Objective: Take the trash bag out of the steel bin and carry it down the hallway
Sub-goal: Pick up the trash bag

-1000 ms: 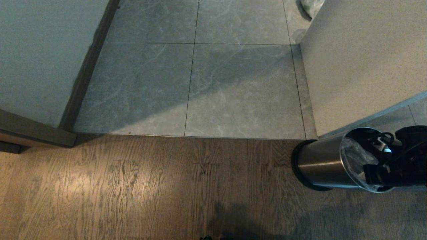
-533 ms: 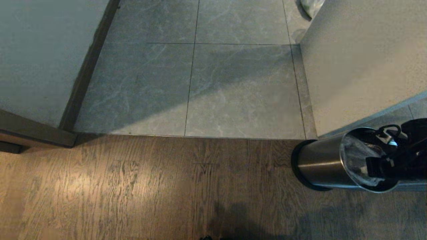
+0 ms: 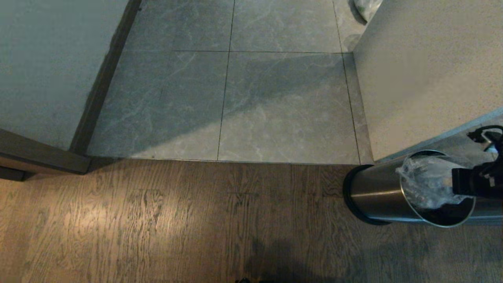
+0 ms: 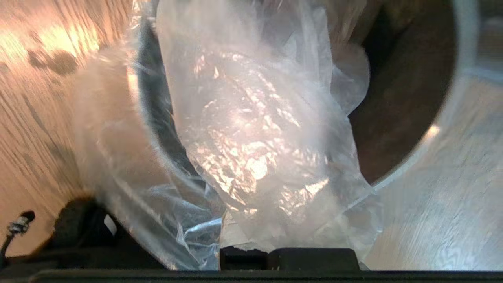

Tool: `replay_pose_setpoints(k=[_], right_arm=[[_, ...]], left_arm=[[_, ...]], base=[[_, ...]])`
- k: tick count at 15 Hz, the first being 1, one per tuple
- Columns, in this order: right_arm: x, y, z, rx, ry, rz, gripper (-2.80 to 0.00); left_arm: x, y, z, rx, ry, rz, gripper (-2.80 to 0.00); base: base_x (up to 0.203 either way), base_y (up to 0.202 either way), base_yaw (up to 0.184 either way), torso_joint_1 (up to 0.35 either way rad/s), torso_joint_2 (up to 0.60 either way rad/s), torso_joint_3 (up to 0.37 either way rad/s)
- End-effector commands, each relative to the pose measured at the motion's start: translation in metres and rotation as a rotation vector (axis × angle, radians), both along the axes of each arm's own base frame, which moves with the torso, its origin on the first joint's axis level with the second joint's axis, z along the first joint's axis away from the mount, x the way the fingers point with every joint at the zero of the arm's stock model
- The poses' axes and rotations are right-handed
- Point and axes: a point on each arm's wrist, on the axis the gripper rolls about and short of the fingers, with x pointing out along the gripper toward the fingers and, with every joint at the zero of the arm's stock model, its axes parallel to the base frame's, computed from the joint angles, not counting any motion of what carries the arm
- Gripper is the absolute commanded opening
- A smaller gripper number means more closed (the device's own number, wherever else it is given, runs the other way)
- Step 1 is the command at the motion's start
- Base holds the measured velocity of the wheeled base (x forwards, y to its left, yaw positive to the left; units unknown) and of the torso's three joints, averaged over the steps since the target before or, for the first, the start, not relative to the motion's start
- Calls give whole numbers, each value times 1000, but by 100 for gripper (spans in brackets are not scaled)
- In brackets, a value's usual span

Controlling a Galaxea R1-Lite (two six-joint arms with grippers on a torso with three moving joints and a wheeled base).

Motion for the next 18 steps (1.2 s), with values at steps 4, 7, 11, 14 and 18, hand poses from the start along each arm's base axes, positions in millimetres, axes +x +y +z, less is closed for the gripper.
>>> replay_pose_setpoints(k=[4, 7, 11, 14, 18], right_arm=[[-42, 13, 40, -40, -127, 0, -280], [-65, 20, 54, -51, -177, -5, -280], [-101, 31, 67, -71, -248, -9, -280], [-125, 39, 76, -80, -322, -15, -280], [-155, 54, 71, -56, -397, 63, -280]], left_arm=[[0, 0, 0, 0, -1, 1, -280], [0, 0, 0, 0, -1, 1, -280], [0, 0, 0, 0, -1, 1, -280], [0, 0, 0, 0, -1, 1, -280], [0, 0, 0, -1, -1, 1, -280]], base=[[0, 0, 0, 0, 0, 0], [0, 0, 0, 0, 0, 0], [0, 0, 0, 0, 0, 0], [0, 0, 0, 0, 0, 0], [0, 0, 0, 0, 0, 0]])
